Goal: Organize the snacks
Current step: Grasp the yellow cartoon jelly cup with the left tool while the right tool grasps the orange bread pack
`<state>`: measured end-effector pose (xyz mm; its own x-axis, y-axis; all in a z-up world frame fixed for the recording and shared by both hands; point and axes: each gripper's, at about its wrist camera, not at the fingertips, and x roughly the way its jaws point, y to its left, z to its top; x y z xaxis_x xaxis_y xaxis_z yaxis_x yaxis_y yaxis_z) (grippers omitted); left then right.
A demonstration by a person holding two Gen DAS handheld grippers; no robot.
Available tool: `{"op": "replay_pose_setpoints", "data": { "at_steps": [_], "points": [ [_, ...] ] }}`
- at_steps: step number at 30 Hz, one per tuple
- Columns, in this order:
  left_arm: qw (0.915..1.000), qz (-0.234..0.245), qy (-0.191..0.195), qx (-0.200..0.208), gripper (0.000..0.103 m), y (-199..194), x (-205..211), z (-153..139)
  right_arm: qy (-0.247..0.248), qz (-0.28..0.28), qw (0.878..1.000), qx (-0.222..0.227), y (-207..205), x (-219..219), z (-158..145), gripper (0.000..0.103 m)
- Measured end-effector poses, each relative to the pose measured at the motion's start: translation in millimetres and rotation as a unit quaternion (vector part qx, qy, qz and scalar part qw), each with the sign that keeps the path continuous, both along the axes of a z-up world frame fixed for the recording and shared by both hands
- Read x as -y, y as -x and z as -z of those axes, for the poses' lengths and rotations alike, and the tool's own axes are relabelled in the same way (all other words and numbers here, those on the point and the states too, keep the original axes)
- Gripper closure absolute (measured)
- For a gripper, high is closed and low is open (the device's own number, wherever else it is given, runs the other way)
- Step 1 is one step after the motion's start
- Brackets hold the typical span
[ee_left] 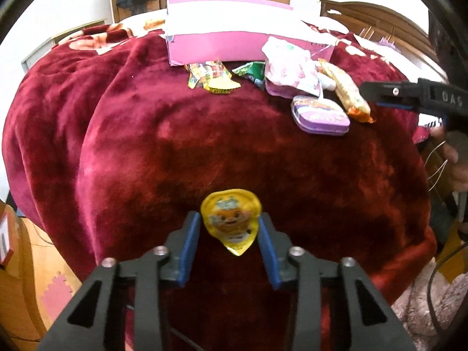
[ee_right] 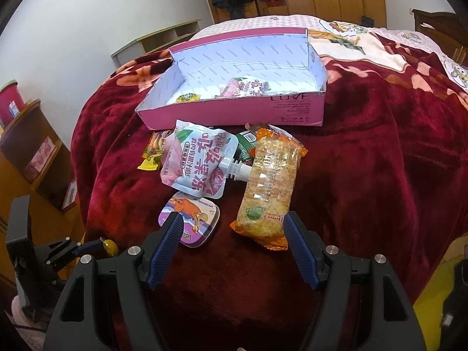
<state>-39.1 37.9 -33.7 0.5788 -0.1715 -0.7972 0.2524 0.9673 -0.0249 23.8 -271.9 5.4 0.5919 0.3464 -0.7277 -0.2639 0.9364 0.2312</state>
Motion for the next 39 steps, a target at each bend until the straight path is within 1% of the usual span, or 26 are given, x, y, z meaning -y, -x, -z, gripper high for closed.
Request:
{"op": "replay_pose_setpoints", "data": {
  "at_steps": [5, 8, 14, 23, 29, 34, 36, 39],
  "points": [
    [1.0000, -0.002, 0.008, 0.002, 0.067, -2, -1, -1, -0.003, -0.001, 1.000, 0.000, 0, 0, 0, 0.031],
    [0.9998, -0.005, 0.020, 0.005, 0.068, -1, -4, -3, -0.005, 0.001, 1.000, 0.000, 1, 1, 0, 0.031],
    [0.9990, -0.013, 0.039, 0.018, 0.068, -1, -10, -15, -0.009, 0.005, 1.000, 0.004, 2, 4, -1, 0.031],
    [0.9977, -0.029, 0.047, 0.039, 0.068, -25, -9, -30, -0.013, 0.024, 1.000, 0.004, -5, 13, 2, 0.031],
    [0.9971, -0.037, 0.054, 0.039, 0.068, -39, -8, -31, -0.012, 0.037, 0.999, -0.004, -18, 14, 12, 0.031],
    [0.9970, -0.041, 0.056, 0.034, 0.068, -46, -9, -29, -0.043, 0.039, 0.998, -0.018, -28, 15, 23, 0.033],
    [0.9968, -0.044, 0.060, 0.031, 0.068, -49, -9, -28, -0.037, 0.044, 0.998, -0.017, -31, 14, 26, 0.036],
    [0.9963, -0.043, 0.068, 0.030, 0.068, -52, -9, -28, -0.018, 0.054, 0.998, -0.009, -33, 11, 30, 0.036]
  ]
}}
